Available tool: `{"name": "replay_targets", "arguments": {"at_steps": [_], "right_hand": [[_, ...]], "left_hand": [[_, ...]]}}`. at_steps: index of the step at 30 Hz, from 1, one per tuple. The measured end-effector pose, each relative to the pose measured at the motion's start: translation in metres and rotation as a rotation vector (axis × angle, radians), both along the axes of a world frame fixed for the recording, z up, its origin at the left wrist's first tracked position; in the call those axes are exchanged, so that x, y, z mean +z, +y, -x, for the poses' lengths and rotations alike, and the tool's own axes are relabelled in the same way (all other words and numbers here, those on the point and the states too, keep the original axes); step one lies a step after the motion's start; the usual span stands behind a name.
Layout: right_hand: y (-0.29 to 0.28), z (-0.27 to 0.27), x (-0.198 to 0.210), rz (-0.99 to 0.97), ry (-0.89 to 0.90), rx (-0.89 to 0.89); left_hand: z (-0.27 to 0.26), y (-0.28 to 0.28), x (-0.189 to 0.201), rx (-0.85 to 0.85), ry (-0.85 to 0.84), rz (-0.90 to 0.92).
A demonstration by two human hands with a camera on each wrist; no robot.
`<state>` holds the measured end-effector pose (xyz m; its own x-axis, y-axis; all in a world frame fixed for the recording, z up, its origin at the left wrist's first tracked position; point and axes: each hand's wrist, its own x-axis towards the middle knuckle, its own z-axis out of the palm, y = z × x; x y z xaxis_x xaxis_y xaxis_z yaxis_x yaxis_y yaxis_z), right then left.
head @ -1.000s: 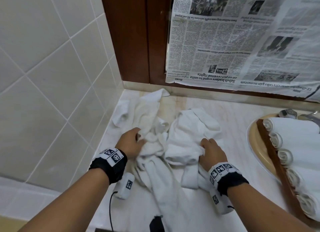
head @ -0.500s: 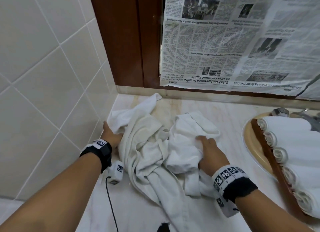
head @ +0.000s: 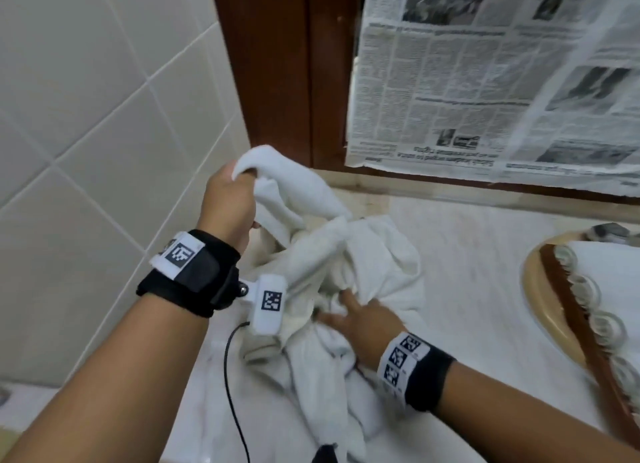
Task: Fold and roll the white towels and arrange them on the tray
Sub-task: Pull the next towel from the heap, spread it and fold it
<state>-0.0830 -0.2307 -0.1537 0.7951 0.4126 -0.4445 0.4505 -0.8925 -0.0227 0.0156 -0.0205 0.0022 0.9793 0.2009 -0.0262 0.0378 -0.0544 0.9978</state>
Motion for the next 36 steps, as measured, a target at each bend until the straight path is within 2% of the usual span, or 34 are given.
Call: {"name": "replay_targets", "arguments": {"at_steps": [4, 6, 10, 13, 15, 19, 22, 24, 25, 26, 28, 29, 32, 36], "right_hand": [[0.014, -0.061, -0.003, 0.021, -0.132, -0.184], [0.022, -0.092, 0.006, 0.034, -0.151, -0.225], [0.037, -0.153, 0.017, -0.049, -0.15, -0.29], [0.048, -0.18, 0.016, -0.109, -0.132, -0.262], [0.052, -0.192, 0.013, -0.228, -0.08, -0.395], [0.046, -0.195, 0.013, -0.536, -0.117, -0.502], [0.044, -0.175, 0.035, -0.775, -0.189, -0.624], [0.056, -0.155, 0.05, -0.84, -0.026, -0.525], [0.063, -0.143, 0.054, -0.822, 0.041, -0.446], [0.069, -0.133, 0.057, -0.718, 0.059, -0.37], [0.073, -0.127, 0.055, -0.476, -0.074, -0.293], [0.072, -0.126, 0.063, -0.487, -0.188, -0.28], [0.068, -0.127, 0.109, -0.879, -0.451, -0.304], [0.035, -0.14, 0.205, -1.45, -0.724, -0.371]], "left_hand": [[0.058, 0.027, 0.028, 0.068, -0.072, 0.115], [0.087, 0.036, 0.021, 0.101, -0.08, 0.054], [0.133, 0.062, -0.036, 0.157, -0.078, -0.217], [0.155, 0.078, -0.087, 0.013, 0.011, -0.471], [0.163, 0.085, -0.116, -0.117, 0.124, -0.548], [0.156, 0.088, -0.142, -0.207, 0.287, -0.669], [0.136, 0.076, -0.145, -0.236, 0.242, -0.658], [0.121, 0.062, -0.142, -0.311, 0.163, -0.595], [0.116, 0.054, -0.139, -0.351, 0.137, -0.571], [0.111, 0.046, -0.137, -0.379, 0.116, -0.557], [0.104, 0.033, -0.131, -0.384, 0.061, -0.546], [0.101, 0.029, -0.129, -0.371, 0.021, -0.554], [0.096, 0.02, -0.122, -0.345, -0.108, -0.57], [0.087, 0.011, -0.112, -0.389, -0.15, -0.522]]}}
